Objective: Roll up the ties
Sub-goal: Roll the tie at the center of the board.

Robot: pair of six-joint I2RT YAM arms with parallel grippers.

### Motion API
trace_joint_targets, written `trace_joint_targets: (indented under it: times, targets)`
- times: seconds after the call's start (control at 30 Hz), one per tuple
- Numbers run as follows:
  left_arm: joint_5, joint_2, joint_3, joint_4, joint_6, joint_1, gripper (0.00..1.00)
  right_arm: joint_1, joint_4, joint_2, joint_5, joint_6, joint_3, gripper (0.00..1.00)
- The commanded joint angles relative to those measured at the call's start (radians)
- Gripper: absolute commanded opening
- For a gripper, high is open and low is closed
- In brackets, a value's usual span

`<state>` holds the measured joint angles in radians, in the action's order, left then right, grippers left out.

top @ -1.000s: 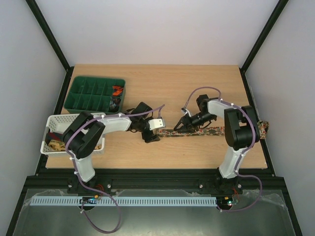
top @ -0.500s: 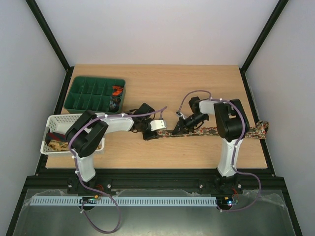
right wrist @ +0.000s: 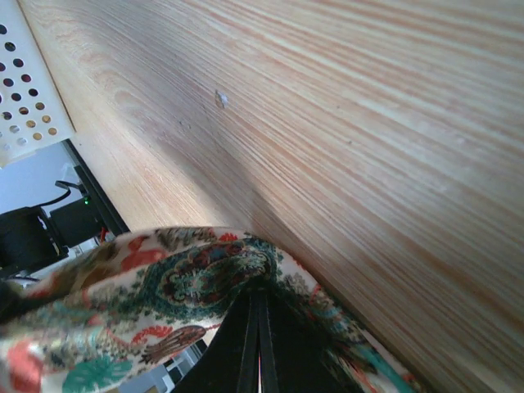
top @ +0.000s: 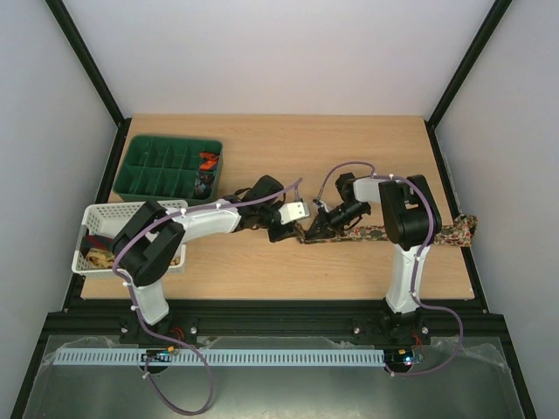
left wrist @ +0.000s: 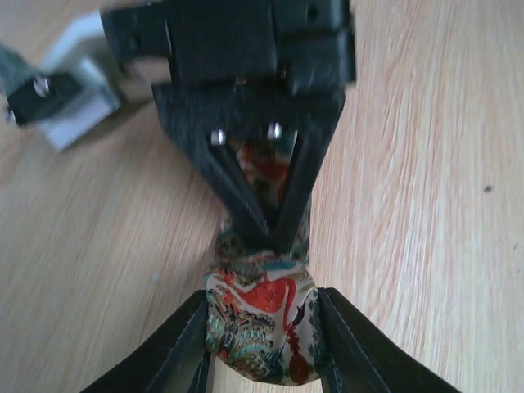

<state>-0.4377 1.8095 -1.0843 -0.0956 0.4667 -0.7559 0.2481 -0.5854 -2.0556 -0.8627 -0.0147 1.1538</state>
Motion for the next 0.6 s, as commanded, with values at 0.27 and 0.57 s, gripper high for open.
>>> trace_joint_targets:
  times: [0.27, 0.57]
  targets:
    - [-0.056, 0.108, -0.088, 0.126, -0.147, -0.029, 0.34, 0.016, -0.038, -0.028, -0.017, 0.005, 0.025, 0.07]
    - [-0.035, 0.057, -0.02, 0.117, -0.1, -0.026, 0.34, -0.042, -0.203, 0.055, 0.01, -0.139, 0.029, 0.25]
